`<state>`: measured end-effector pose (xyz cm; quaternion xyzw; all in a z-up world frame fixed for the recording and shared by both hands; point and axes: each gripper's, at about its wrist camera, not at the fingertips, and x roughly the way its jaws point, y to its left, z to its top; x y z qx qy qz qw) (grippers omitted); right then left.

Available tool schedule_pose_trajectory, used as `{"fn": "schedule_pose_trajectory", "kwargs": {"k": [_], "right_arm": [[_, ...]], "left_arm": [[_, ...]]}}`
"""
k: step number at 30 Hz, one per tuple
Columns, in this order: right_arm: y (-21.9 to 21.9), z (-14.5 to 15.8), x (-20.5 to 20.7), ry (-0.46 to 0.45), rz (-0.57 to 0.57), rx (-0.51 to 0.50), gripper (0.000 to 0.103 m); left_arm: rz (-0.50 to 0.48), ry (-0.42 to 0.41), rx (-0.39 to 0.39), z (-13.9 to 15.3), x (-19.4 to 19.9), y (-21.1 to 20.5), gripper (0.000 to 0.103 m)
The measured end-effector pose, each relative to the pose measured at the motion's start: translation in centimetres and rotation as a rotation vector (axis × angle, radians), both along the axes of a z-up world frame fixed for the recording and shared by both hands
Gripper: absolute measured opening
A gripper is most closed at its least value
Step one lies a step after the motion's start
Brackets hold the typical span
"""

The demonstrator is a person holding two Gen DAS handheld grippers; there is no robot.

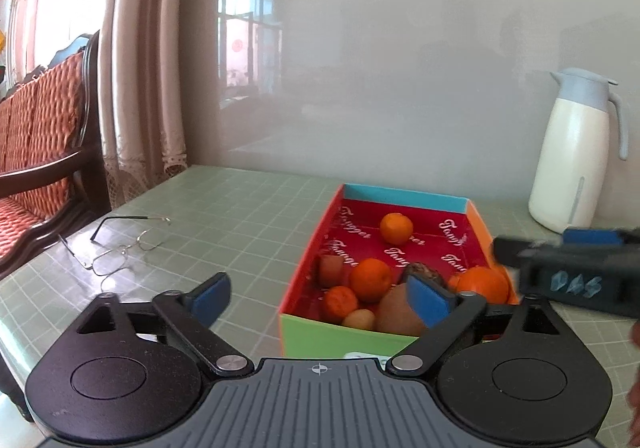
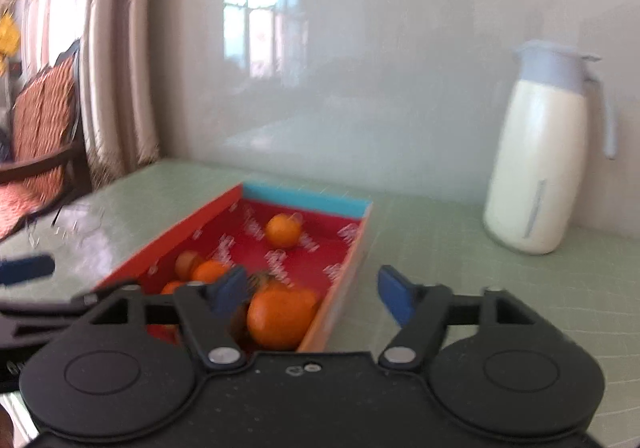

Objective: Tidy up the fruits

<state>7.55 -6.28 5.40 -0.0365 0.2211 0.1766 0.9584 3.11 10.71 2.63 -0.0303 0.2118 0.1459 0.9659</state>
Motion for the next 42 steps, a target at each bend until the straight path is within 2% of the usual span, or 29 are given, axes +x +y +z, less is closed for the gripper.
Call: {"fn": "schedule_pose_trajectory", "kwargs": {"k": [2, 4, 5, 9, 12, 16, 19, 22, 25, 31, 42], "right_arm": [[-1.4, 0.8, -0.7, -0.027, -0.029, 0.0, 0.08], [-3.3, 1.2, -1.9, -0.045, -0.068, 0.014, 0.1], [-4.1, 1.3, -2.5, -0.053, -0.084, 0.021, 0.102], [-7.2, 1.5, -5.8, -0.087, -0.15, 0.021, 0.103], [-9.4, 1.6, -8.7, -0.112, -0.198, 0.028, 0.103], [-11.5, 1.1, -11.1, -0.097, -0.234, 0.039, 0.103], [-12.1, 0.4, -12.1, -0.072, -0.244, 0.003, 0.103], [-12.2, 0.5, -12.6, -0.09, -0.251, -0.028, 0.103], [-12.9, 0.6, -12.9, -0.088, -0.267, -0.003, 0.103], [-11.9, 0.2, -12.3, -0.091, -0.256, -0.029, 0.103], [-11.0, 0.0, -12.0, -0.09, -0.238, -0.045, 0.103]], "left_arm": [[-0.002, -0.012, 0.007, 0.2, -0.3, -0.6, 0.103], [-0.017, -0.019, -0.001, 0.3, -0.5, -1.2, 0.103], [-0.019, -0.021, -0.006, 0.3, -0.6, -1.5, 0.103], [-0.051, -0.033, -0.031, 1.0, -2.2, -3.4, 0.103], [-0.103, -0.067, -0.061, 2.0, -4.8, -4.9, 0.103], [-0.14, -0.07, -0.005, 2.2, -7.6, -7.0, 0.103], [-0.162, -0.055, 0.016, 2.1, -8.9, -8.1, 0.103], [-0.181, -0.06, 0.051, 1.9, -10.1, -8.8, 0.103], [-0.192, -0.075, 0.049, 1.8, -11.0, -8.8, 0.103], [-0.185, -0.082, 0.004, 1.3, -10.8, -8.1, 0.103], [-0.183, -0.074, -0.008, 0.9, -10.4, -7.7, 0.103]]}}
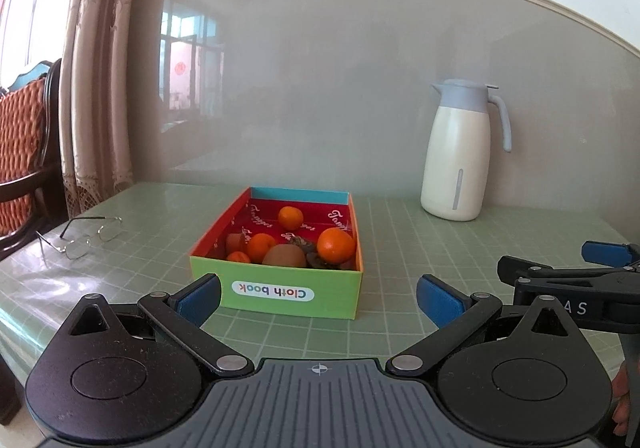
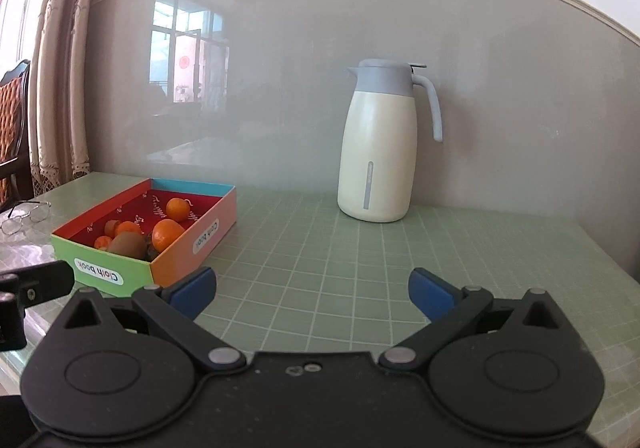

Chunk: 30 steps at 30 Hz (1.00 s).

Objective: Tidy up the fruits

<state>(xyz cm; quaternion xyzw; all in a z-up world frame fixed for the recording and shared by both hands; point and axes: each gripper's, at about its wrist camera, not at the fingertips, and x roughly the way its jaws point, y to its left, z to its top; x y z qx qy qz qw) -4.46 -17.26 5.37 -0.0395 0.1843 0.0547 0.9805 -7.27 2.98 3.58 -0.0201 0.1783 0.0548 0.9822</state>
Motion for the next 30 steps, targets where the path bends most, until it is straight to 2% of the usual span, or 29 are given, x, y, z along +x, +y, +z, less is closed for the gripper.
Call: {"fn": "schedule_pose_trajectory", "kwargs": {"k": [30], "right_arm": [[0.23, -0.11, -0.08, 0.012, 0.009, 0.002, 0.103]], "left_arm": [[0.001, 0.006, -0.006, -0.02, 0.33, -0.3, 0.103]]}}
